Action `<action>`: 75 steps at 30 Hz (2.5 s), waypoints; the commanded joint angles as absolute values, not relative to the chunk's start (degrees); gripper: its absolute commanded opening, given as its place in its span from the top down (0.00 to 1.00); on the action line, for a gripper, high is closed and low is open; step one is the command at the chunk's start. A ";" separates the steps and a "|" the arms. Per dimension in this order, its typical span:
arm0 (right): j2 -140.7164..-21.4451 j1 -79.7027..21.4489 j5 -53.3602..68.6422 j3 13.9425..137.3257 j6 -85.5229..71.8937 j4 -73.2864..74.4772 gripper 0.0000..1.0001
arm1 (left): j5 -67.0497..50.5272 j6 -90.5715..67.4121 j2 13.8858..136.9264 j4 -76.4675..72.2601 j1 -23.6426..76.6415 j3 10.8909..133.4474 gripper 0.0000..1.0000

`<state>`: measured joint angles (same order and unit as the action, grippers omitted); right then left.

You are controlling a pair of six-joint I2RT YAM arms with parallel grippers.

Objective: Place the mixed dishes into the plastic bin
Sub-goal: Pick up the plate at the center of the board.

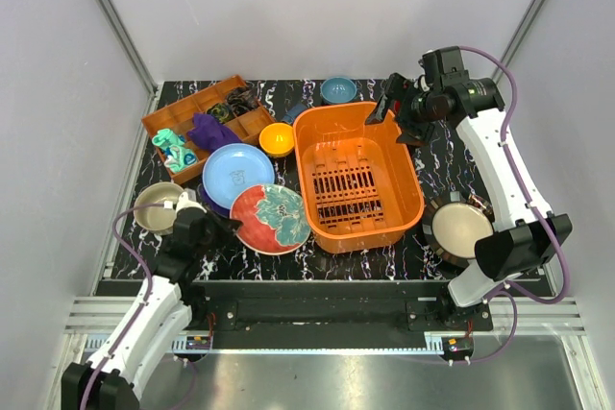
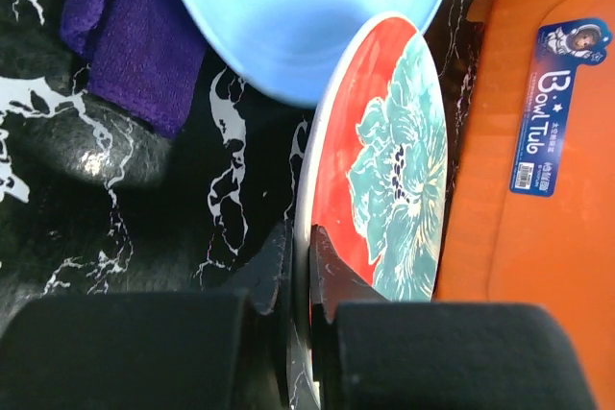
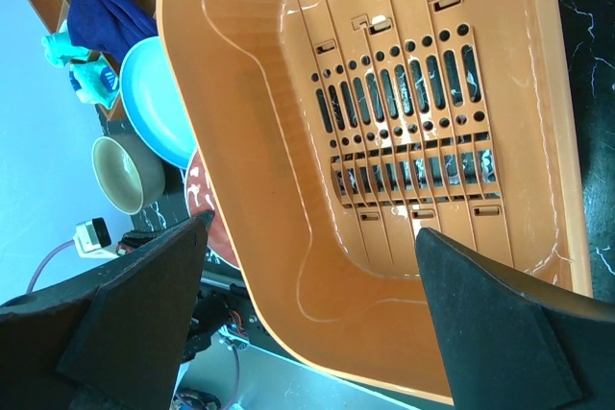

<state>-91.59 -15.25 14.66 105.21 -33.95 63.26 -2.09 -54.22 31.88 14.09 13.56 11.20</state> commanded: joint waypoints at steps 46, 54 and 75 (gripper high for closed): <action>-89.30 -15.82 13.71 100.19 -34.36 56.43 0.00 | 2.11 -43.87 47.36 38.49 10.73 67.13 1.00; -90.17 -15.82 12.57 103.00 -34.28 56.34 0.00 | 0.44 -39.38 57.47 41.48 9.76 85.77 1.00; -88.33 -15.82 28.92 106.61 -37.71 50.45 0.00 | -24.60 -46.31 71.89 21.81 8.00 91.93 1.00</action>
<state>-91.44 -15.40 24.84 108.47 -36.77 53.34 -16.03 -40.53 72.18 40.71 8.16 88.07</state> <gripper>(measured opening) 0.994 0.049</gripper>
